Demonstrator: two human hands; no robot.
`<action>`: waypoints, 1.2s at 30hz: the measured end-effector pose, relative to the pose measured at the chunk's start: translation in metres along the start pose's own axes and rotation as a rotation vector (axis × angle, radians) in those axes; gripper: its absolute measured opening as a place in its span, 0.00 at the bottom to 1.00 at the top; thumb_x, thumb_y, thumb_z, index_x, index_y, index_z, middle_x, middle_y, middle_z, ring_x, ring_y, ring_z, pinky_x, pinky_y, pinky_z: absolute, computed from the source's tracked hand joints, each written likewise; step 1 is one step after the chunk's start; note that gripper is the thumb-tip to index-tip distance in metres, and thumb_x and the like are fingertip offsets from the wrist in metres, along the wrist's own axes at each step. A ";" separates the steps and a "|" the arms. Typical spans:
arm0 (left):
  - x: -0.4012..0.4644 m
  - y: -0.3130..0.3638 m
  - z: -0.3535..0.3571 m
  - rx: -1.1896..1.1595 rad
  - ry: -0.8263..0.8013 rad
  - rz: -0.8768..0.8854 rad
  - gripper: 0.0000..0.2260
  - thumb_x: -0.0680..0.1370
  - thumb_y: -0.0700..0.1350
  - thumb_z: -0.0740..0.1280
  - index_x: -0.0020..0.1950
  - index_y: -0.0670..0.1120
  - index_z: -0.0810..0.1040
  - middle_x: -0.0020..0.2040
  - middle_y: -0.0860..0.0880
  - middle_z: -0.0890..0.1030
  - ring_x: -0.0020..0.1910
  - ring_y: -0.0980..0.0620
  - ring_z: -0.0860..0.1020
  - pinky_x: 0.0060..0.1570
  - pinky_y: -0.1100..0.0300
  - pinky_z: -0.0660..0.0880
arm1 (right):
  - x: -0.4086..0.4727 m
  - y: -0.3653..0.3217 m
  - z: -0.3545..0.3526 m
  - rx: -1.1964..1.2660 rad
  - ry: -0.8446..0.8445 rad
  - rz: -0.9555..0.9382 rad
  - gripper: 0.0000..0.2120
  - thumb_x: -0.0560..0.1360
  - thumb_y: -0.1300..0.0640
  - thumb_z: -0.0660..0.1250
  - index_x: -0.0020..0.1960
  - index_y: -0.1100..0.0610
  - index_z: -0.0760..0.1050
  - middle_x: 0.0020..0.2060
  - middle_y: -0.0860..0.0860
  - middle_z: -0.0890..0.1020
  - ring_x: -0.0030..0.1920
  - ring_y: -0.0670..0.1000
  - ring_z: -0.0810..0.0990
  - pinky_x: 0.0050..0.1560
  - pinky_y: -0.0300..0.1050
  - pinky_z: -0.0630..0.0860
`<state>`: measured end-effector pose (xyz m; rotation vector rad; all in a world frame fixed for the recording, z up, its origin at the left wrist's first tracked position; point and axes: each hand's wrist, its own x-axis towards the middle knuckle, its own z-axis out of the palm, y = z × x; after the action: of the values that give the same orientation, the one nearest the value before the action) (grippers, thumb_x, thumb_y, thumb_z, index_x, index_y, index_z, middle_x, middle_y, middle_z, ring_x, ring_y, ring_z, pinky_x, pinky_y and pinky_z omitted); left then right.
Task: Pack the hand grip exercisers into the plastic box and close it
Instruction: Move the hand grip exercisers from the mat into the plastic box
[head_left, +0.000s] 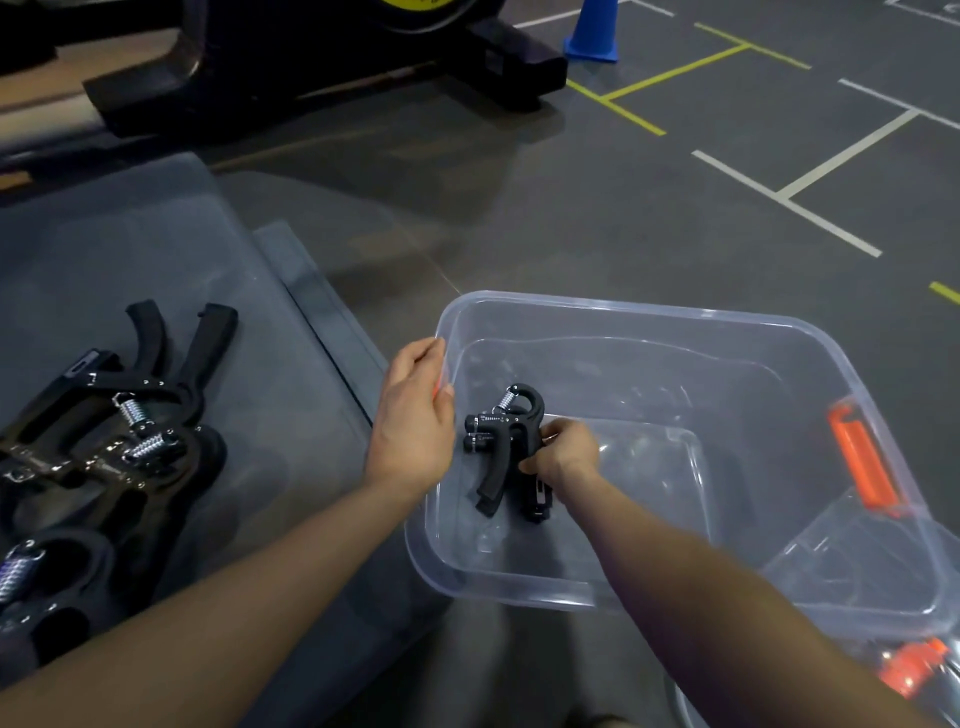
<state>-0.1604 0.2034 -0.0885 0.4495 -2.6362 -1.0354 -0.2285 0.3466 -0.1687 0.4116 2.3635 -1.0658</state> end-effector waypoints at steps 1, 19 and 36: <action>0.000 0.000 0.000 -0.001 0.002 -0.001 0.19 0.81 0.42 0.57 0.72 0.45 0.66 0.71 0.52 0.66 0.68 0.56 0.67 0.61 0.78 0.54 | -0.001 0.001 0.000 0.001 -0.002 -0.006 0.15 0.65 0.68 0.73 0.48 0.58 0.75 0.41 0.51 0.77 0.43 0.48 0.73 0.52 0.45 0.77; -0.006 0.000 -0.002 -0.022 -0.004 0.020 0.19 0.80 0.40 0.57 0.72 0.42 0.66 0.70 0.49 0.66 0.69 0.55 0.66 0.64 0.76 0.54 | 0.005 0.007 0.008 0.298 -0.130 -0.019 0.24 0.70 0.76 0.63 0.64 0.64 0.73 0.46 0.52 0.77 0.48 0.51 0.73 0.51 0.44 0.74; -0.023 -0.011 -0.134 0.140 -0.120 -0.235 0.19 0.76 0.41 0.65 0.66 0.44 0.71 0.65 0.42 0.70 0.65 0.44 0.73 0.67 0.52 0.68 | -0.114 -0.132 -0.021 0.251 -0.086 -0.388 0.20 0.72 0.69 0.69 0.63 0.66 0.72 0.47 0.55 0.74 0.47 0.51 0.73 0.35 0.31 0.66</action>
<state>-0.0895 0.1230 -0.0044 0.7669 -2.8258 -0.9736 -0.2024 0.2702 -0.0123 -0.0137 2.2922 -1.5325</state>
